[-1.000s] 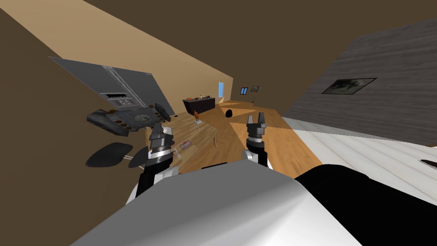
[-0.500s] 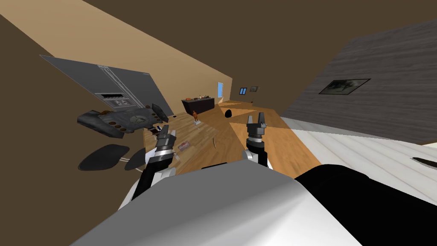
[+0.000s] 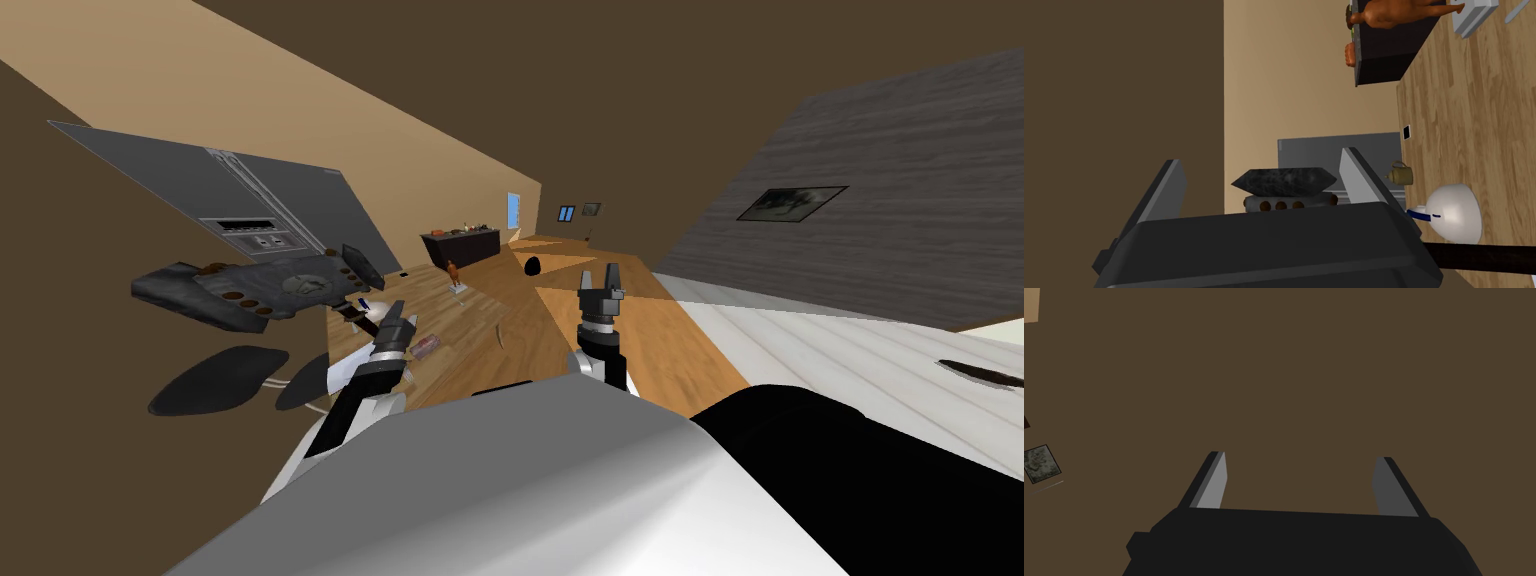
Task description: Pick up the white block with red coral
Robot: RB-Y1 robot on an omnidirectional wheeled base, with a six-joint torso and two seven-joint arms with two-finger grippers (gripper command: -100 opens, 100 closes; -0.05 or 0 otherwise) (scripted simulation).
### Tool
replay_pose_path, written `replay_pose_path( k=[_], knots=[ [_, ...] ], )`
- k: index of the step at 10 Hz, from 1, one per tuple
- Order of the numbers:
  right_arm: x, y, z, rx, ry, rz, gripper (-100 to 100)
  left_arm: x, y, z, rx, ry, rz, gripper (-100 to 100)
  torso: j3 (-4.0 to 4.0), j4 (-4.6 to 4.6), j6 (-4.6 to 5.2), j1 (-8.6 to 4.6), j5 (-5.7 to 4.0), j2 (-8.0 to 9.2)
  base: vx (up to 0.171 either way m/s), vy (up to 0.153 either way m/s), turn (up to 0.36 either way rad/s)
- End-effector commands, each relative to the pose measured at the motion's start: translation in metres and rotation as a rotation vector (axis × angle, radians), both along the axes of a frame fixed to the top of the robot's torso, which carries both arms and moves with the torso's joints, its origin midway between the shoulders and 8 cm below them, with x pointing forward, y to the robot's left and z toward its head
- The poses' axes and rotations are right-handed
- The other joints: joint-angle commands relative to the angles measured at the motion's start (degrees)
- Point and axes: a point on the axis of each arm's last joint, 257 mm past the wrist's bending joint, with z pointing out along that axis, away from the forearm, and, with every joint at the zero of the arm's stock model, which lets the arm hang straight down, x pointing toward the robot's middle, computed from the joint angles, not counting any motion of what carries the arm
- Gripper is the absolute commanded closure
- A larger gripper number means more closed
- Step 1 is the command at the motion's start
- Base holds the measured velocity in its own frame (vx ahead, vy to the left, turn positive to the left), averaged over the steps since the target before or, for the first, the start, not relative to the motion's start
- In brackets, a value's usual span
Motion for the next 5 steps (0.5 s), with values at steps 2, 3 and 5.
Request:
replay_pose_path(
  k=[2, 3, 5],
  knots=[
    [0.000, 0.000, 0.000, 0.000, 0.000, 0.000, 0, 0.009, 0.011, -0.029, -0.036, 0.091, 0.006, -100, 0.01, 0.00, 0.00, 0.03, 0.01, 0.03, 0.026, -0.024, -0.016],
    [0.000, 0.000, 0.000, 0.000, 0.000, 0.000, 0, 0.012, 0.018, -0.042, -0.057, 0.131, 0.009, -100, 0.01, 0.01, 0.00, 0.05, 0.01, 0.02, 0.037, -0.026, -0.048],
    [0.000, 0.000, 0.000, 0.000, 0.000, 0.000, 0, 0.015, 0.025, -0.059, -0.080, 0.185, 0.016, -100, 0.01, 0.01, 0.00, 0.06, 0.01, 0.03, 0.026, -0.020, -0.023]
  ],
)
